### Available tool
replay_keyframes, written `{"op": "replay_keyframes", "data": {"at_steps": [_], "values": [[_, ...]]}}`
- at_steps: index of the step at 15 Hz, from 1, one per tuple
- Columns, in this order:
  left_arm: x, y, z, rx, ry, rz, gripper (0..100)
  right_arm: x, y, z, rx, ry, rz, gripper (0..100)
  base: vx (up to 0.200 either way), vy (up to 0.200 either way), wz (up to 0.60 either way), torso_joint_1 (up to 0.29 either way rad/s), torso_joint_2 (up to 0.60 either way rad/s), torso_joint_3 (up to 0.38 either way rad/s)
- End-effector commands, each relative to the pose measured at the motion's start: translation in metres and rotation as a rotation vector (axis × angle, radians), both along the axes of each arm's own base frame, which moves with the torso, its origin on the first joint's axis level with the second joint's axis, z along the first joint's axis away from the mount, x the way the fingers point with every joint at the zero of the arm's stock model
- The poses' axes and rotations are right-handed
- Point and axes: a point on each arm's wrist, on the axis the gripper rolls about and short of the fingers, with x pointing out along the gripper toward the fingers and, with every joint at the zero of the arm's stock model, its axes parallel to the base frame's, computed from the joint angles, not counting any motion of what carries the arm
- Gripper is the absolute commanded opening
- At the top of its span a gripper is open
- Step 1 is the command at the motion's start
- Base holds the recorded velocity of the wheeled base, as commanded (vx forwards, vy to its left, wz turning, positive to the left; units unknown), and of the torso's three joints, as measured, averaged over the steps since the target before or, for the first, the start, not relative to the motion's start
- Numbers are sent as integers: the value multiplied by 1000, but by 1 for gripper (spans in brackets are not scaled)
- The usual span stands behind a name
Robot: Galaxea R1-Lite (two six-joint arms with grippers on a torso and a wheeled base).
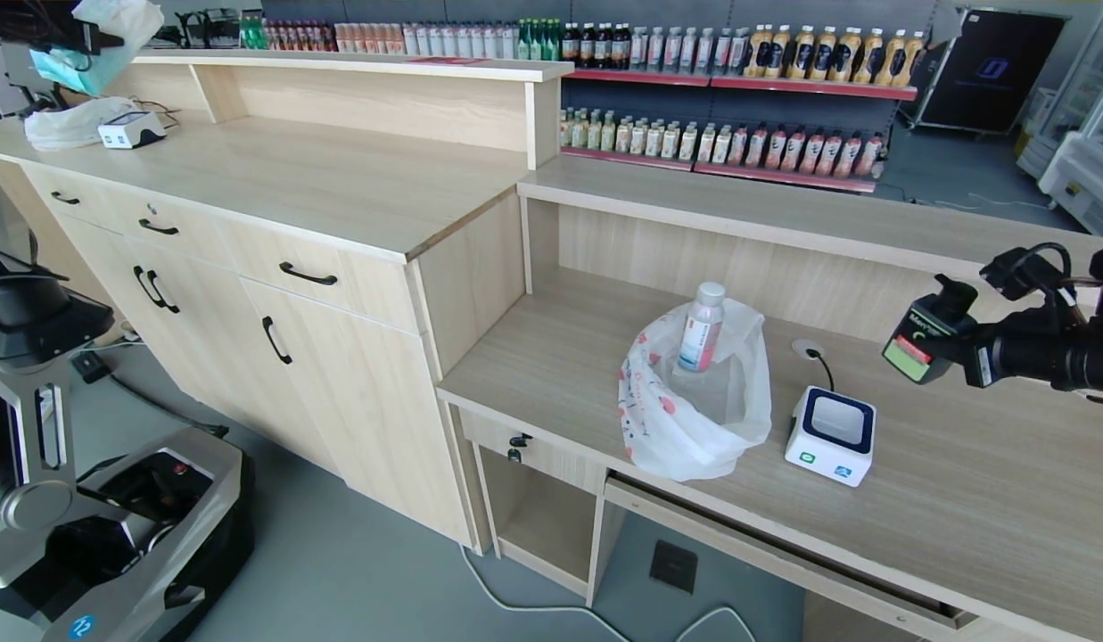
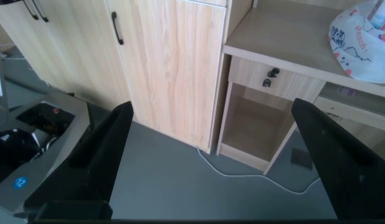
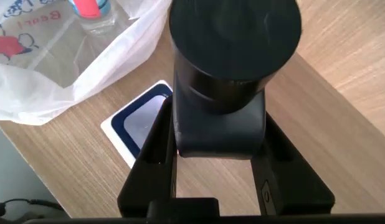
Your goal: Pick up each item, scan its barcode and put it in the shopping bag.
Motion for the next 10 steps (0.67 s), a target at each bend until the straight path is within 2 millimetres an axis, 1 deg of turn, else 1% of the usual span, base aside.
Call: {"op": "replay_keyframes", "data": {"at_steps": [1, 3, 6, 8, 9, 10], "values": [[0, 0, 0, 0, 1, 0, 100, -46, 17, 30, -96, -126, -104, 0, 0, 0, 0, 0, 0, 0], [0, 0, 0, 0, 1, 0, 100, -54, 22, 25, -102, -130, -103, 0, 0, 0, 0, 0, 0, 0], [0, 0, 0, 0, 1, 0, 100, -56, 42, 13, -139, -129, -146, 0, 0, 0, 600, 1, 2, 1], [0, 0, 0, 0, 1, 0, 100, -62, 52, 1, -129, -86, -118, 0, 0, 0, 600, 0, 2, 2], [0, 0, 0, 0, 1, 0, 100, -68, 58, -6, -121, -60, -100, 0, 0, 0, 600, 2, 2, 2], [0, 0, 0, 0, 1, 0, 100, -71, 60, -10, -116, -38, -92, 0, 0, 0, 0, 0, 0, 0]]}}
